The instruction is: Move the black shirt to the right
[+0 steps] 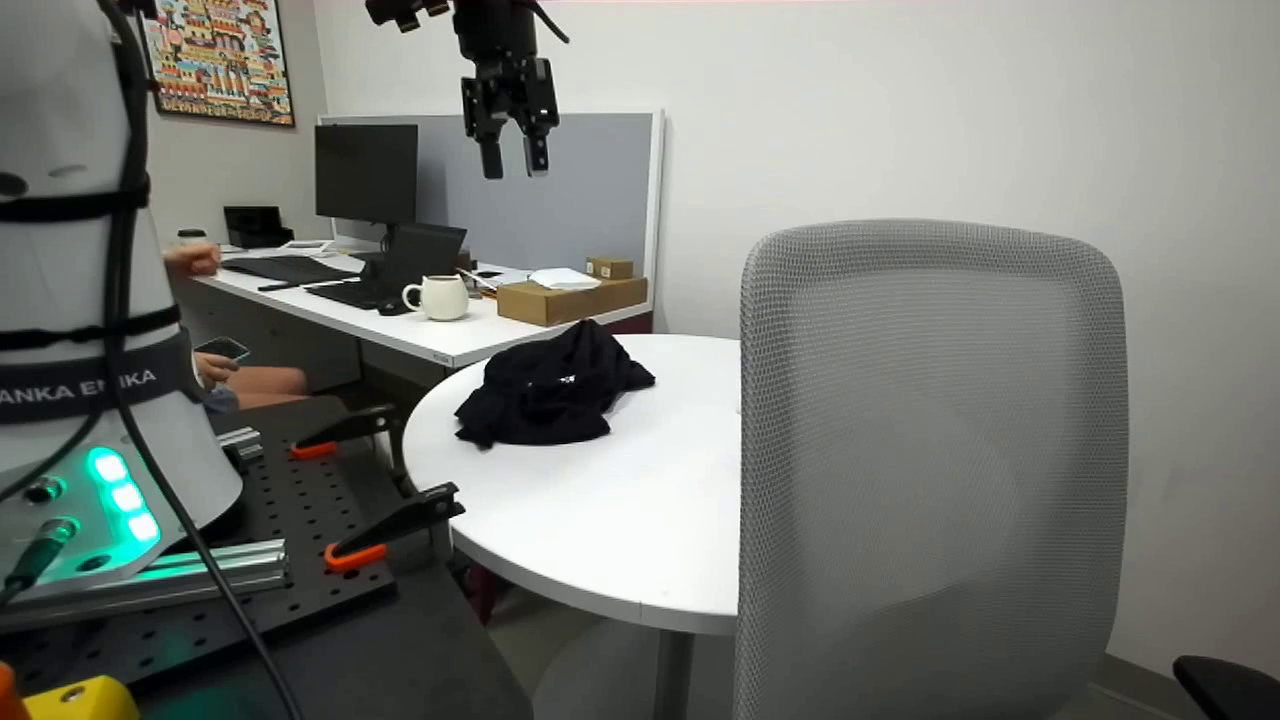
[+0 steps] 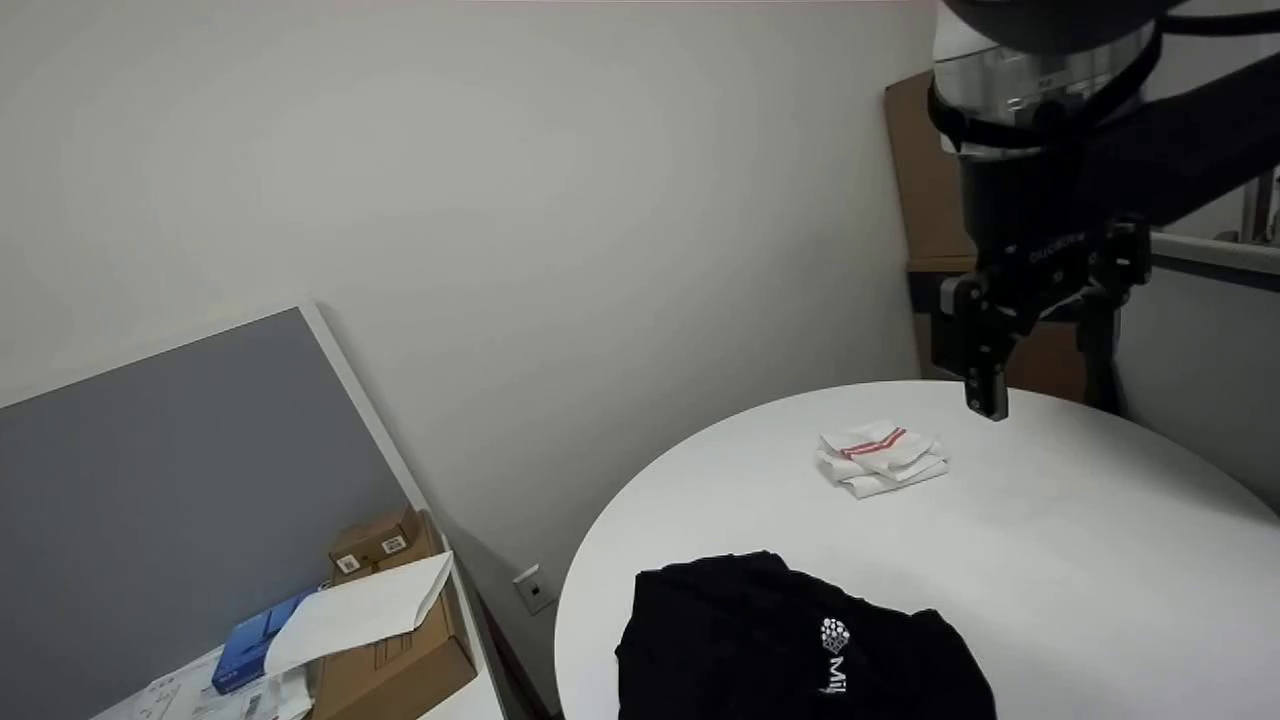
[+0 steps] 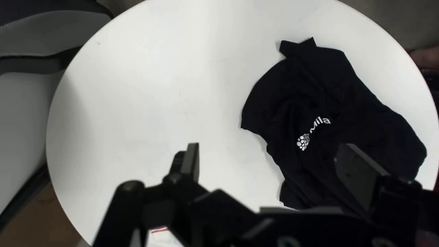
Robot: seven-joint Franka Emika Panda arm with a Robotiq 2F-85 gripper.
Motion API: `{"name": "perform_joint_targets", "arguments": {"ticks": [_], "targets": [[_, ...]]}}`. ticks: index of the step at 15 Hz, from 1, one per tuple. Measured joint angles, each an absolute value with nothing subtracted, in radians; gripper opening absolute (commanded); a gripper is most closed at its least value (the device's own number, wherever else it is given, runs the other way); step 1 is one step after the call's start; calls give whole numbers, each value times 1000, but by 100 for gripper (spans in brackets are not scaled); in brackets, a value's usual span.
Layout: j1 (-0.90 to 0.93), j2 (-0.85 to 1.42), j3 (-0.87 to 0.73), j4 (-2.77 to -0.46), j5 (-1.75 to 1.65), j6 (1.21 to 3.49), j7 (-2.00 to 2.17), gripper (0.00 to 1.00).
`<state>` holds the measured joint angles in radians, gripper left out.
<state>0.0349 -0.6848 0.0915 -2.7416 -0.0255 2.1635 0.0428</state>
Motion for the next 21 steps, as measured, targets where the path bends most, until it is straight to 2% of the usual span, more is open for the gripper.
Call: {"name": "perform_joint_targets", "arguments": {"ticks": [4,7,13,21], "targets": [[38,-645,93,-2739,-26,2198,43,100],[41,-543,107,-2735,-31,2334,43,100],[32,-242,149,-2669,-142,2622,74,100],[38,185,116,-2422,-240,2707,80,100]]}}
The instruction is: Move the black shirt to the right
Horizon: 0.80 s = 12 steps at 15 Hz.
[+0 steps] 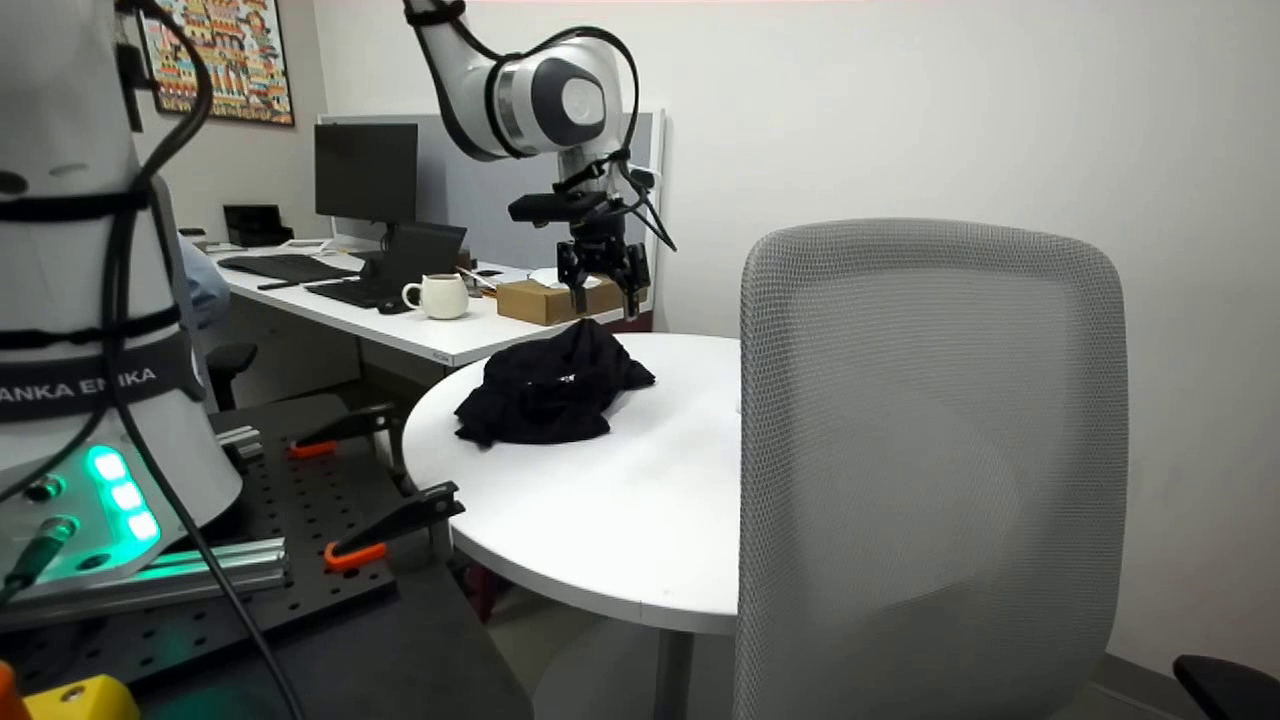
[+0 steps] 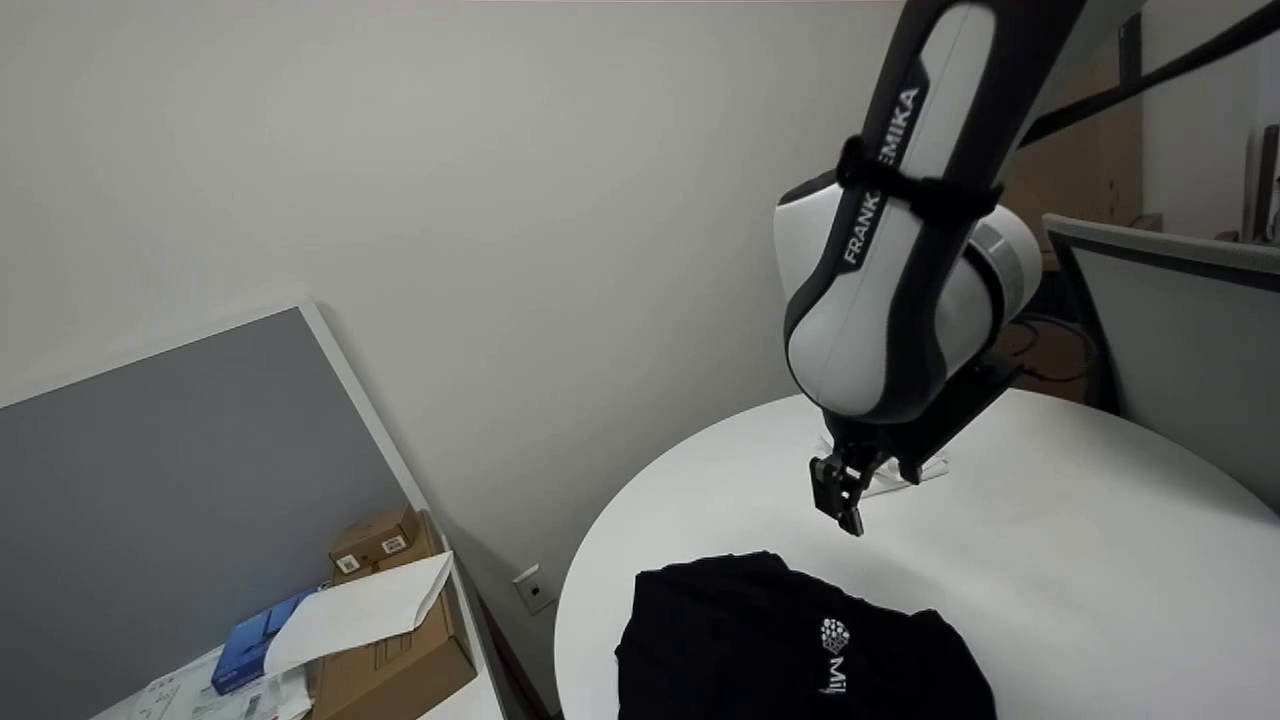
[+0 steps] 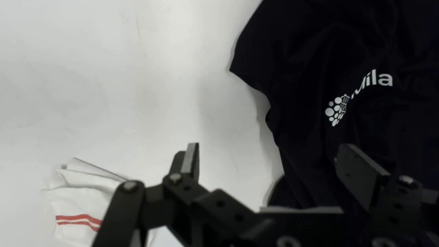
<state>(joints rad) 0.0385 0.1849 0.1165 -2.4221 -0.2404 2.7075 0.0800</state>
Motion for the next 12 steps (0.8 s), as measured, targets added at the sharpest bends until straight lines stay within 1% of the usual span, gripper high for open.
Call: {"name": "perform_joint_targets", "arguments": {"ticks": [6,12], "targets": [[52,420,118,-2256,-163,2709,12,100],[52,535,150,-2186,-100,2708,-73,100]]}}
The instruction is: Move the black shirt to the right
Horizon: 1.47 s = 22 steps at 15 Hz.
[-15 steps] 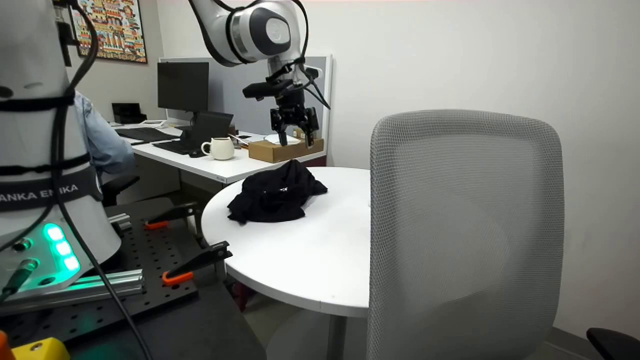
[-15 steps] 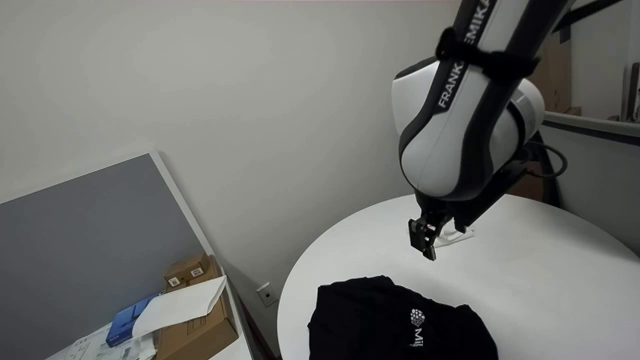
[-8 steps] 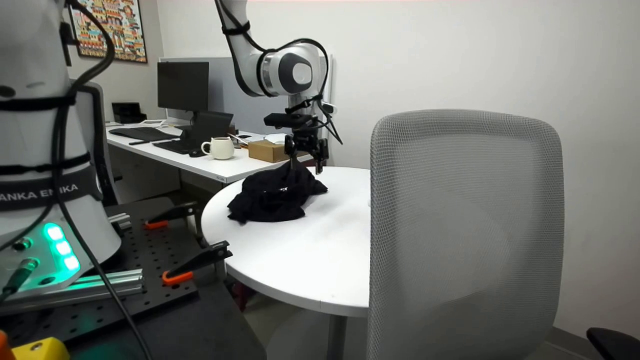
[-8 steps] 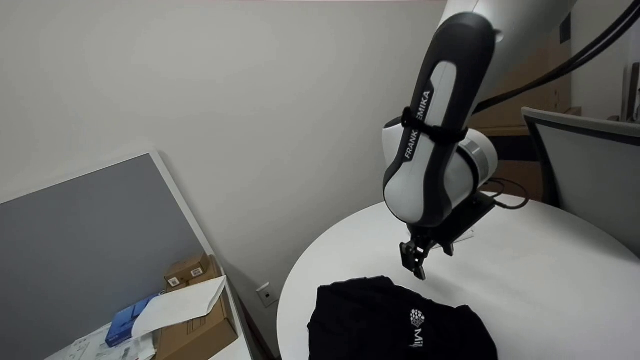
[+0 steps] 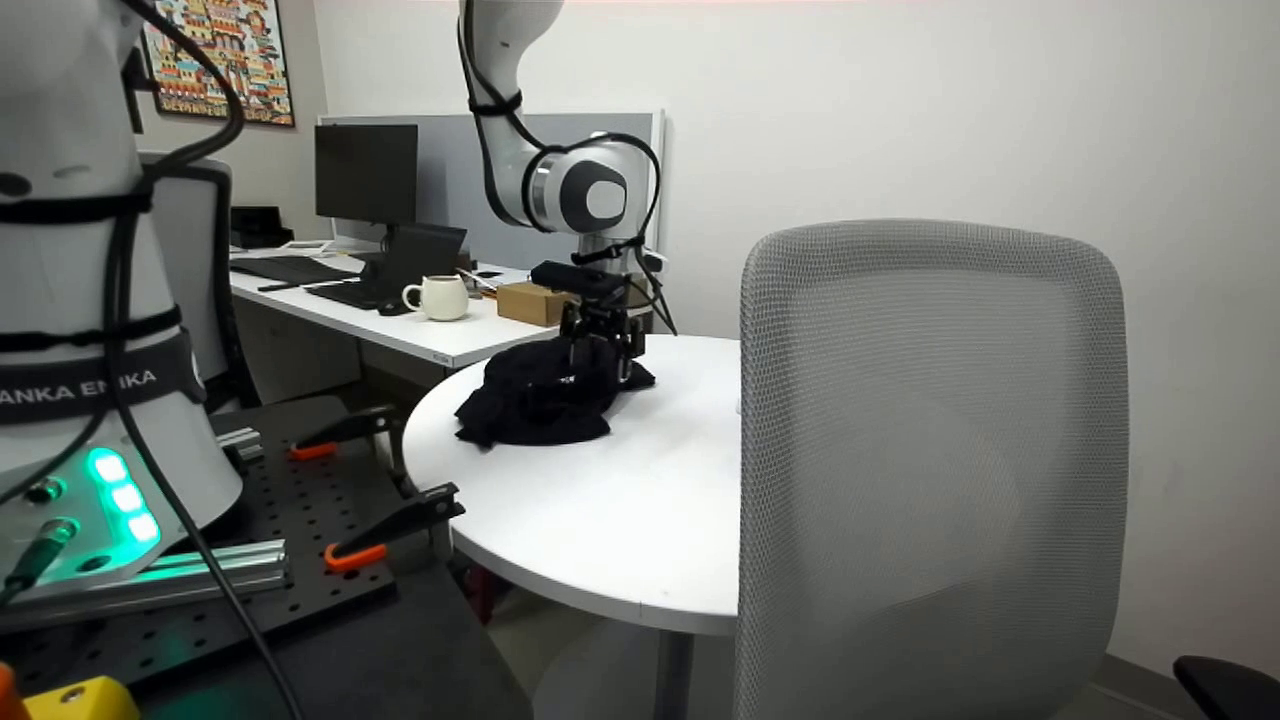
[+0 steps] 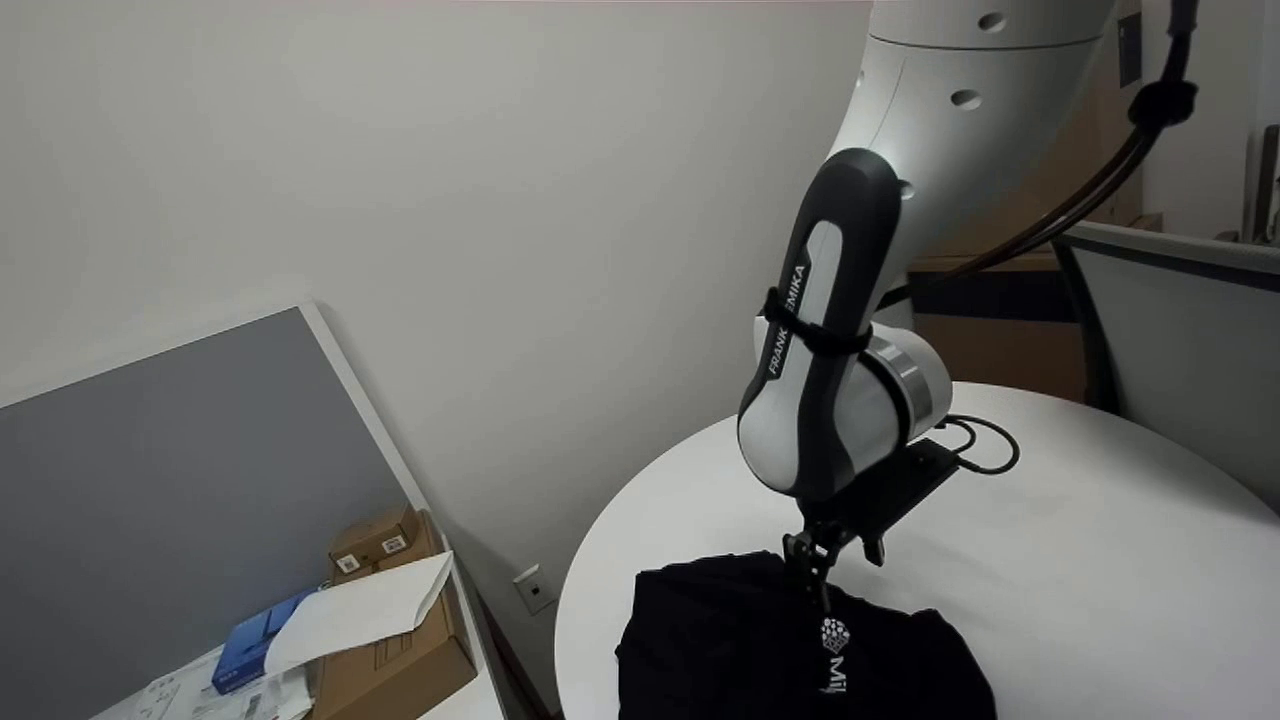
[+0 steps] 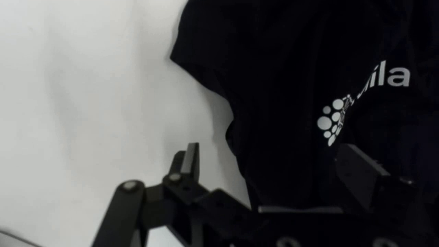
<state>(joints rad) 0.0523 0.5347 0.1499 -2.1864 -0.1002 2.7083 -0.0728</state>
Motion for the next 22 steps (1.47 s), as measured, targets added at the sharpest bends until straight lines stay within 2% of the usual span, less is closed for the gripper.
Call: {"name": "perform_joint_targets", "arguments": {"ticks": [1,2,7,12,13,19,22], "targets": [[53,548,152,-2180,-100,2708,-79,100],[54,560,152,-2175,-100,2708,-82,81],[64,603,154,-2157,-100,2708,-87,46],[68,612,158,-2155,-100,2708,-95,6],[68,612,159,-2155,-100,2708,-97,1],[51,583,161,-2158,-66,2698,-97,1],[17,480,175,-2188,-21,2672,-105,1]]}}
